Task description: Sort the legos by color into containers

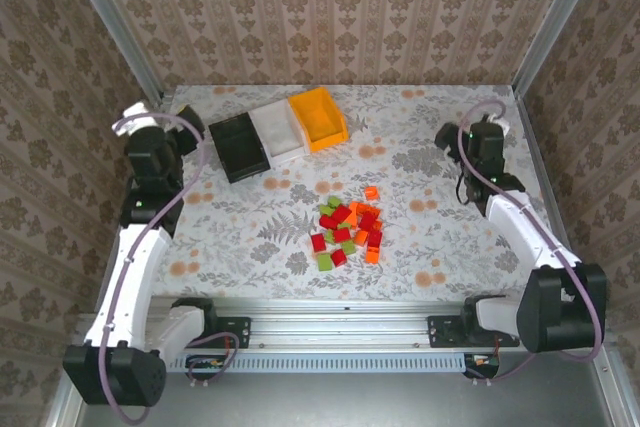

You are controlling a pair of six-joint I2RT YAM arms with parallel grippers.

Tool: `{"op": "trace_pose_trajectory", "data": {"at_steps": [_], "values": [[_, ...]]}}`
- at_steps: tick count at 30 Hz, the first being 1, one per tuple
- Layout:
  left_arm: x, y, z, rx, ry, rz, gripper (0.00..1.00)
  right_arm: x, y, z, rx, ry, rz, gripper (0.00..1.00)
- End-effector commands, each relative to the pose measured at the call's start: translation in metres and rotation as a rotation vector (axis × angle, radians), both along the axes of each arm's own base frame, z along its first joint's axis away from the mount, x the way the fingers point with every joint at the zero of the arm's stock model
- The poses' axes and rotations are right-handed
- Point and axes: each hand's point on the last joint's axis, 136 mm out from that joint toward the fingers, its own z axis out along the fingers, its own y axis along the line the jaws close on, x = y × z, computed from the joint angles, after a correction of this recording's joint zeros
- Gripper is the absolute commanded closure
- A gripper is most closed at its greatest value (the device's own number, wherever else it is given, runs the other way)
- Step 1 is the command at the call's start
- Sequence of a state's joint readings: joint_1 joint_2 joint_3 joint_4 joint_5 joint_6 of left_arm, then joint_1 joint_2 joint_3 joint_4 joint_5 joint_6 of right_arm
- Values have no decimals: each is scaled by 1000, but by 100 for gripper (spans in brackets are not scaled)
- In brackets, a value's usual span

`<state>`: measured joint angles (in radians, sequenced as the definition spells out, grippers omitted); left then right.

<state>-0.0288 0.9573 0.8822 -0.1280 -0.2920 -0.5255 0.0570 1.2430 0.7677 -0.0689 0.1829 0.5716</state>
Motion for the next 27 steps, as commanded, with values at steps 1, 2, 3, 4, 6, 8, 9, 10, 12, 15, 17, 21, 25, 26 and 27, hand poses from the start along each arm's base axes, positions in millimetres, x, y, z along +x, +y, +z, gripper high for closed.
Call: {"op": "trace_pose_trajectory", "data": {"at_steps": [1,2,3,4,6,8,9,10,12,15,17,21,25,26,27], "values": [[-7,0,-54,-151,151,14,1,-18,33,0,-10,17,87,5],[-5,-2,-57,-138,180,-4,3,-19,41,-1,-27,19,107,7],[-4,-5,-61,-135,213,-22,7,-18,52,-4,-31,24,143,9],[-1,-8,-64,-137,248,-41,11,-17,67,-8,-38,29,195,13],[4,-12,-70,-156,306,-48,21,-18,95,-15,-81,31,287,17],[8,-10,-75,-164,366,-32,22,-20,122,-19,-133,12,367,20],[9,-9,-77,-151,396,-37,22,-21,129,-22,-151,10,382,21],[13,-10,-77,-126,428,-54,22,-21,136,-24,-154,4,398,23],[22,-13,-81,-99,507,-98,21,-21,144,-28,-155,1,417,27],[38,-23,-99,-120,639,-186,20,-23,148,-36,-158,-25,406,29],[50,-25,-113,-138,710,-212,26,-24,147,-37,-162,-18,393,30],[67,-24,-136,-166,776,-230,30,-25,147,-31,-160,-46,386,30],[89,-35,-150,-196,801,-293,37,-26,142,-29,-173,-60,365,30],[96,-40,-153,-217,796,-312,37,-26,142,-29,-175,-58,366,30],[102,-43,-158,-235,795,-323,41,-26,142,-29,-173,-56,367,30]]}}
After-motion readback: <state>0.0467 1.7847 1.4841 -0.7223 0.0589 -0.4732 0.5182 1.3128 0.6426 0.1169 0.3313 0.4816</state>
